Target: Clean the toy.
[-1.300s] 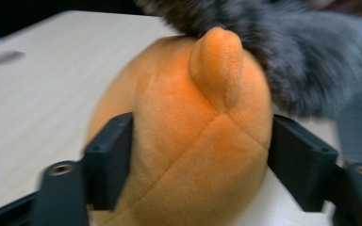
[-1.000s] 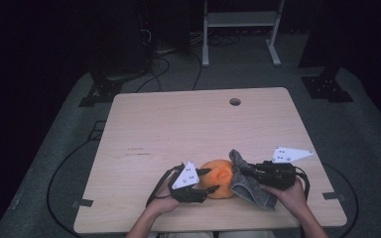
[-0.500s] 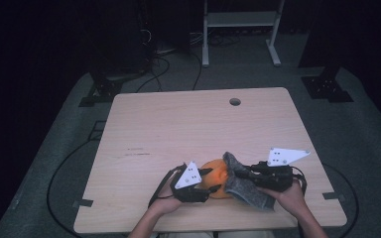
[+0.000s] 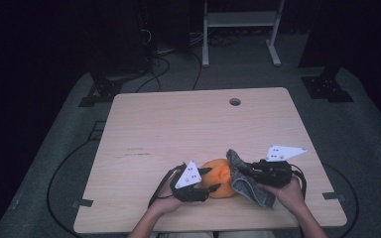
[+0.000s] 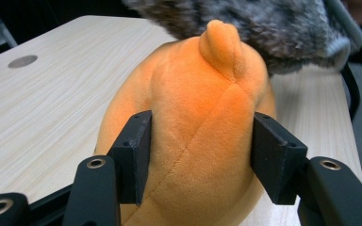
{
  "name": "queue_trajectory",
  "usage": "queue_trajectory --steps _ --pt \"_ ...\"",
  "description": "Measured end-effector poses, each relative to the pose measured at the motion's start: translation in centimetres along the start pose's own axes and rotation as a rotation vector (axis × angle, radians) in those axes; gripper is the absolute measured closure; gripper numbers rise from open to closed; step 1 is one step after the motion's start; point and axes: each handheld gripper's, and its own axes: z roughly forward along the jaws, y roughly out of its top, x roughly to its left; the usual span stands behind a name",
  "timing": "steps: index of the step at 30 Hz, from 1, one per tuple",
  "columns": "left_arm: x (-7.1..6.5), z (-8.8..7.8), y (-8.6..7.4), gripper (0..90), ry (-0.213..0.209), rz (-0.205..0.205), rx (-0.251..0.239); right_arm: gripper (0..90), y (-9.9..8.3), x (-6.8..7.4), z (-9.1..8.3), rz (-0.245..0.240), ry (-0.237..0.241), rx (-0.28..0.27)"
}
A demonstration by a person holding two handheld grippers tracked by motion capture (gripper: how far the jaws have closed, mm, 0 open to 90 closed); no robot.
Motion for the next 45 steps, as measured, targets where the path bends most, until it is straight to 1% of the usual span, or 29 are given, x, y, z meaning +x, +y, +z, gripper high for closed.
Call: queue_trajectory --steps 1,2,3,4,7,8,10,12,14,15,16,17,18,20,21,23,24,25,26,28,31,34,36,38,40,41,43,44,45 --pt "0.2 -0.1 -0.1 43.3 0.005 -0.022 -0.009 80.6 -0.1 0.1 -0.1 -0.01 0.03 -0.013" --pt "0.5 -0.1 -0.1 43.2 0.008 -0.035 -0.012 80.6 -0.1 0.3 -0.1 -0.013 0.076 -0.034" --pt "0.7 -0.3 -0.1 43.1 0.005 -0.04 -0.013 80.6 -0.1 0.5 0.0 -0.023 0.086 -0.039" --pt "0.8 -0.4 -0.2 43.2 0.002 -0.049 -0.014 80.6 0.0 0.6 0.2 -0.034 0.072 -0.027" --pt "1.0 -0.5 -0.3 43.3 0.016 -0.06 -0.017 80.7 -0.5 -0.2 0.7 0.004 0.043 -0.014" --pt "1.2 -0.6 -0.4 43.3 0.02 -0.073 -0.021 80.7 -0.6 -0.5 0.7 0.006 0.029 -0.003" --pt "1.5 -0.7 -0.5 43.2 0.019 -0.102 -0.03 80.7 -1.2 -1.3 0.6 0.032 -0.015 0.014" --pt "1.9 -0.8 -0.7 43.0 0.017 -0.133 -0.046 80.7 -1.9 -2.0 0.5 0.044 -0.056 0.049" --pt "2.2 -0.8 -0.9 42.7 0.029 -0.155 -0.054 80.7 -2.2 -2.4 0.2 0.064 -0.072 0.055" --pt "2.2 -0.8 -0.8 42.6 0.034 -0.159 -0.054 80.7 -2.1 -2.3 0.1 0.061 -0.081 0.046" --pt "2.3 -0.8 -0.8 42.5 0.037 -0.16 -0.052 80.6 -1.9 -2.0 -0.1 0.055 -0.073 0.017" --pt "2.3 -0.7 -0.8 42.5 0.038 -0.165 -0.052 80.7 -1.5 -1.7 -0.2 0.048 -0.052 -0.013" --pt "2.3 -0.7 -0.8 42.6 0.038 -0.17 -0.053 80.6 -1.0 -1.0 -0.1 0.026 -0.032 -0.041" --pt "2.2 -0.5 -0.8 42.5 0.044 -0.177 -0.058 80.6 -0.4 -0.2 0.4 0.0 0.006 -0.069" --pt "2.2 -0.5 -0.8 42.5 0.044 -0.177 -0.057 80.6 -0.2 0.3 0.8 -0.021 0.02 -0.066" --pt "2.2 -0.7 -0.8 42.3 0.043 -0.178 -0.049 80.5 -0.3 0.4 1.4 -0.039 0.008 -0.045" --pt "2.2 -0.7 -0.9 42.1 0.043 -0.182 -0.05 80.5 -0.5 0.1 1.5 -0.023 0.005 -0.038" --pt "2.2 -0.7 -0.9 41.9 0.041 -0.185 -0.05 80.5 -0.7 -0.2 1.4 -0.005 -0.01 -0.034" --pt "2.2 -0.7 -0.9 41.8 0.038 -0.184 -0.05 80.6 -1.0 -0.6 1.2 0.006 -0.039 -0.014" --pt "2.2 -0.7 -0.8 41.8 0.035 -0.179 -0.047 80.5 -1.5 -1.4 0.8 0.049 -0.064 0.006" --pt "2.0 -0.6 -0.7 41.7 0.035 -0.156 -0.042 80.5 -1.3 -1.2 0.4 0.036 -0.057 -0.02" --pt "1.9 -0.7 -0.6 39.7 0.03 -0.126 -0.034 80.5 -1.1 -0.8 1.0 0.016 -0.046 -0.002" --pt "2.0 -0.7 -0.7 33.1 0.022 -0.125 -0.041 80.4 -1.4 -1.2 1.1 0.043 -0.024 -0.007" --pt "2.3 -0.5 -0.7 19.9 0.019 -0.148 -0.016 80.4 -1.6 -1.3 1.0 0.052 -0.016 -0.007" --pt "2.3 0.2 -0.9 12.5 0.018 -0.175 0.006 80.4 -1.9 -1.3 1.0 0.065 -0.014 -0.004" --pt "2.3 0.3 -0.9 13.6 0.006 -0.17 0.004 80.4 -2.0 -1.4 1.1 0.058 -0.021 -0.001" --pt "2.0 0.4 -0.8 19.9 -0.009 -0.151 0.0 80.4 -1.9 -1.3 1.0 0.055 -0.035 0.006" --pt "1.9 0.4 -0.8 24.4 -0.01 -0.139 -0.001 80.5 -1.8 -1.2 0.8 0.051 -0.039 0.003" --pt "1.7 0.3 -0.8 29.0 0.002 -0.122 -0.007 80.5 -1.6 -1.1 0.7 0.047 -0.038 -0.002"
